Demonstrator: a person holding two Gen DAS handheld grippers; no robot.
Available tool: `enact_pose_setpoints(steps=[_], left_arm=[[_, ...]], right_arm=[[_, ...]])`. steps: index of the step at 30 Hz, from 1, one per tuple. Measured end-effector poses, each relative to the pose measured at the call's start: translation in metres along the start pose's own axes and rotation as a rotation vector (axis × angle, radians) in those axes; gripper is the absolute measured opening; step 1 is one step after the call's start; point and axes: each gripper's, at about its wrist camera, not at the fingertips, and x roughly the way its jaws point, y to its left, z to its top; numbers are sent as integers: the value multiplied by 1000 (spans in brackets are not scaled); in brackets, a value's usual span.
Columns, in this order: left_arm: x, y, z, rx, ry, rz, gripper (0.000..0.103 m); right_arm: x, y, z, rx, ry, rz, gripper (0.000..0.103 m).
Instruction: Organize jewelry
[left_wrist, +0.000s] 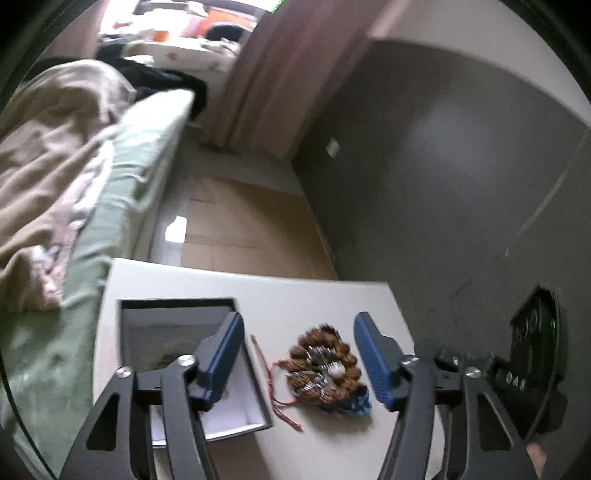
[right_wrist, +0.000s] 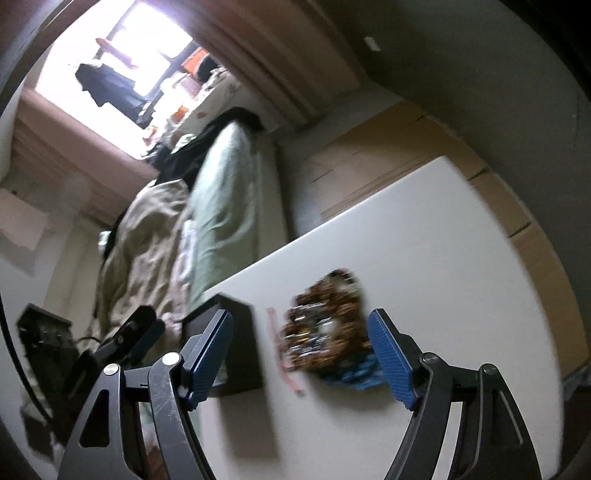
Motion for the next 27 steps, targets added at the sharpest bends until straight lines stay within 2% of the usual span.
enact_pose_setpoints(steps=[3, 6, 9, 13, 20, 24, 26, 27], left_arm=[[16, -18, 1, 48, 55, 28, 55], [36, -35, 4, 91, 131, 50, 47], [56, -44, 5, 123, 199, 73, 46], [81, -51, 1, 201, 274, 150, 42], [110, -63, -12, 318, 367, 251, 36], [123, -74, -21, 438, 392, 320, 36], [130, -75, -25, 474, 410, 336, 36], [133, -74, -26, 486, 419, 339, 32]], right_arm=[[-1, -18, 5, 42, 24, -20, 76], [-7, -32, 8, 68, 31, -21, 76], [-15, -44, 11, 86, 30, -31, 76], [-24, -56, 15, 117, 13, -25, 76], [-33, -69, 22, 169, -5, -1, 76], [-38, -74, 25, 188, -16, 9, 76], [-39, -76, 26, 193, -17, 11, 76], [-39, -78, 26, 194, -17, 9, 76]])
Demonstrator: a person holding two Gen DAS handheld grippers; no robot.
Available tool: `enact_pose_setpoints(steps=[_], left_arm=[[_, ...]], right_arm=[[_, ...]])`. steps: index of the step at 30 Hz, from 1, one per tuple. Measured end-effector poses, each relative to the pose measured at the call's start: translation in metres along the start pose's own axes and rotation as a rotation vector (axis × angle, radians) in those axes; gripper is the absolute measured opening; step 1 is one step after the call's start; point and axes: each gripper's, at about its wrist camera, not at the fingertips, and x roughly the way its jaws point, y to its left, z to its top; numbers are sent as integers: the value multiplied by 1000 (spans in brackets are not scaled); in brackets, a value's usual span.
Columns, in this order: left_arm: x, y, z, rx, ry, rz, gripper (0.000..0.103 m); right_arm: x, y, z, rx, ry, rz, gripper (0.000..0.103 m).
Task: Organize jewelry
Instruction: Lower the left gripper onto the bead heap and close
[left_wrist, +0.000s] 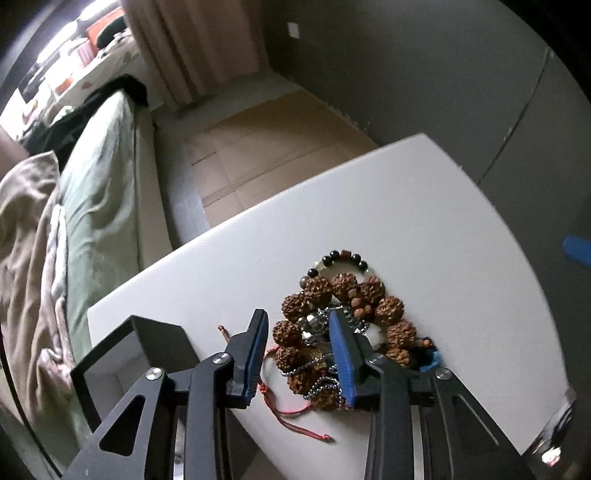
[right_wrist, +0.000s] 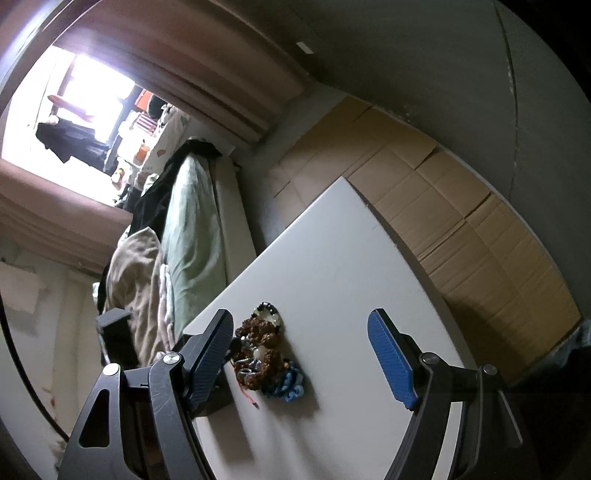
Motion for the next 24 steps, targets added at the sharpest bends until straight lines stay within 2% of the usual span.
enact_pose_setpoints(steps=[1, 8, 14, 17, 24], left_arm=[[3, 0, 1, 8, 7, 4, 28], [8, -8, -2, 87, -15, 5, 27], [13, -26, -8, 239, -26, 77, 27], [9, -24, -7, 242, -32, 34, 27], [5, -34, -9, 332, -51, 67, 27]], right_arm=[[0, 0, 0, 1, 0, -2, 76], [-3, -1, 2, -1, -1, -5, 76], [-3, -1, 3, 3, -3, -1, 76], [-2, -1, 3, 2, -2, -2, 76], [-3, -1, 3, 0, -1, -2, 76]])
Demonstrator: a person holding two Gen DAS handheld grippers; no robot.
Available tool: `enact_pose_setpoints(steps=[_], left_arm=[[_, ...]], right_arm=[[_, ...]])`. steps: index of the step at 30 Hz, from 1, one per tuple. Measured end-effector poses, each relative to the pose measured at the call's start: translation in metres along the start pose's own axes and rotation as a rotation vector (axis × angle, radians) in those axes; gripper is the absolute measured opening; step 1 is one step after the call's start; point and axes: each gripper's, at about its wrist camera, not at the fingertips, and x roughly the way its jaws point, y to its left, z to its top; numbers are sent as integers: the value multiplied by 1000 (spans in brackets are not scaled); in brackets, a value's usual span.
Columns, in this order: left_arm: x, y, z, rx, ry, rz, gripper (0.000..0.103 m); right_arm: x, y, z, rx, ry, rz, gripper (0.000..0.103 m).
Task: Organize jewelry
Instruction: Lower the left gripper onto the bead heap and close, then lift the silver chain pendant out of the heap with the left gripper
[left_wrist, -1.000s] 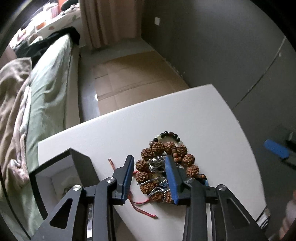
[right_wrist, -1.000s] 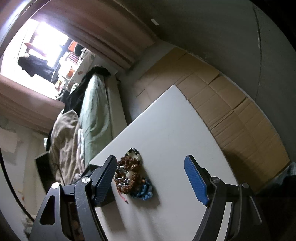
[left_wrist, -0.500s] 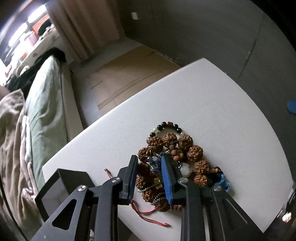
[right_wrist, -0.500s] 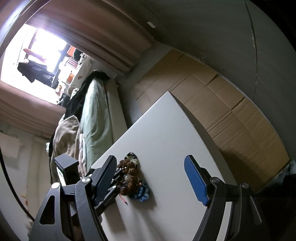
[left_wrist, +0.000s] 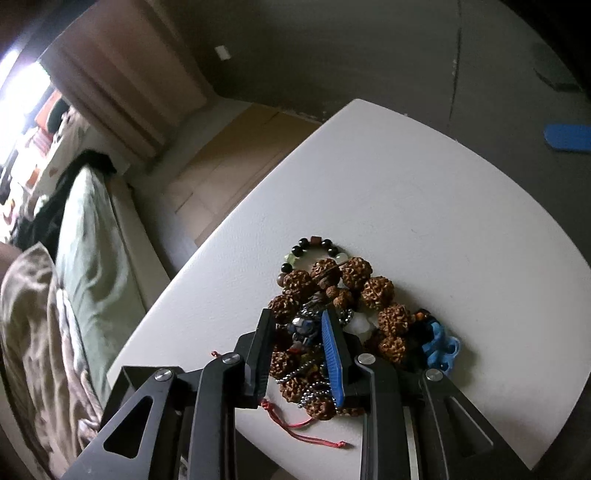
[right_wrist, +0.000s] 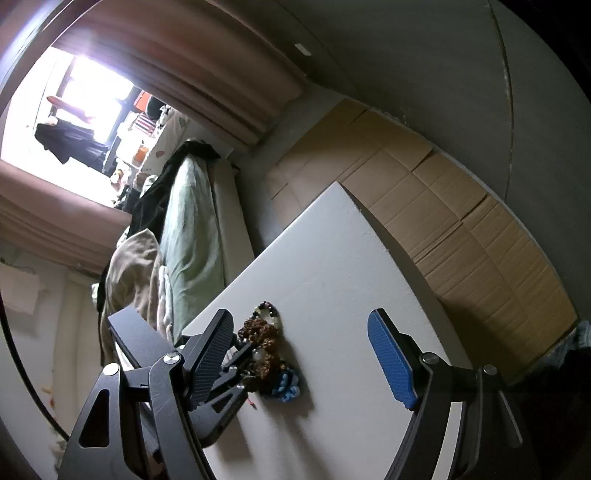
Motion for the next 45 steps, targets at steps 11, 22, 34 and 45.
enact_pose_setpoints(steps=[11, 22, 34, 45], left_arm=[[7, 2, 0, -2, -11, -4, 25], [-21, 23, -8, -100, -90, -79, 15], [-100, 62, -9, -245, -246, -97, 15], [-177, 101, -20, -327, -374, -32, 13]], right_arm=[[-1, 1, 0, -11, 10, -1, 76], [0, 2, -2, -18, 13, 1, 76], [27, 19, -13, -72, 85, 16, 75], [82, 44, -36, -174, 202, -20, 50]])
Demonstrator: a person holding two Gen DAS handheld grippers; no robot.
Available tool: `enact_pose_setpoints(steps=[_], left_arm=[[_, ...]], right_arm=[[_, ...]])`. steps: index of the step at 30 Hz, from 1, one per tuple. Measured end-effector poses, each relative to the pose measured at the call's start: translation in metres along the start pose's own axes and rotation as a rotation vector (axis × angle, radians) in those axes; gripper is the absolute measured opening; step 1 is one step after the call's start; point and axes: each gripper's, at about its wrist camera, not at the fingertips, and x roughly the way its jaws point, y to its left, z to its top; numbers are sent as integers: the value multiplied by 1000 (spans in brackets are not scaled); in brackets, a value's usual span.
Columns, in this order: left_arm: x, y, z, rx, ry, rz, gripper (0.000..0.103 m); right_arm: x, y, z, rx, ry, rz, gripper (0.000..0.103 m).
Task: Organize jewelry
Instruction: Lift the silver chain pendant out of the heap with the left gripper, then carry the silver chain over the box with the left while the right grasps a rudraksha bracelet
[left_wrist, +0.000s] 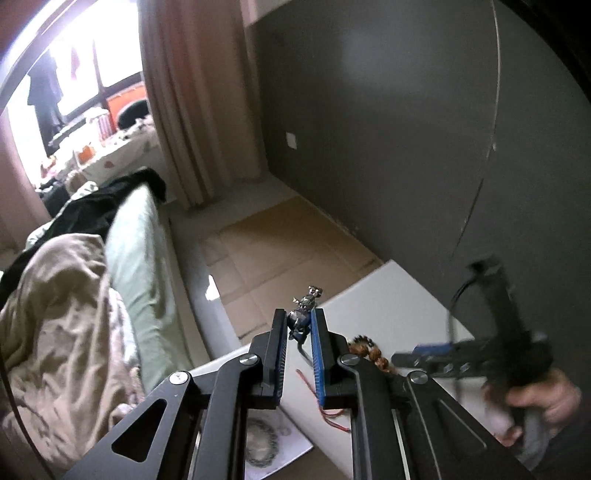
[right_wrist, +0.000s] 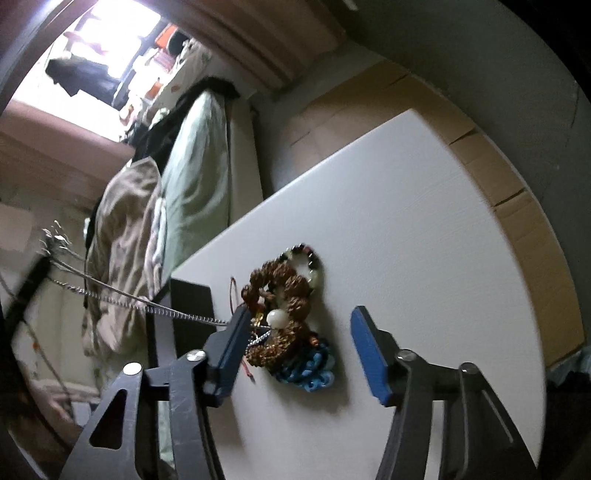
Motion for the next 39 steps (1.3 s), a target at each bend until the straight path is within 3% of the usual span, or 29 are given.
enact_pose_setpoints(steps=[6, 10, 13, 21, 39], left_arm=[[-27, 16, 7, -24, -48, 31, 13], [-35, 21, 5, -35, -57, 33, 13], [-46, 27, 7, -49, -80, 46, 13], [-79, 45, 19, -84, -160, 97, 13], [-126, 68, 29, -101, -240, 155, 13]], right_arm=[[31, 9, -5, -31, 58, -53, 39], [43, 13, -5, -39, 73, -34, 33], [40, 14, -6, -34, 60, -24, 20], [19, 17, -4, -26, 11, 37, 20], [-43, 40, -8, -57, -135, 221, 20]])
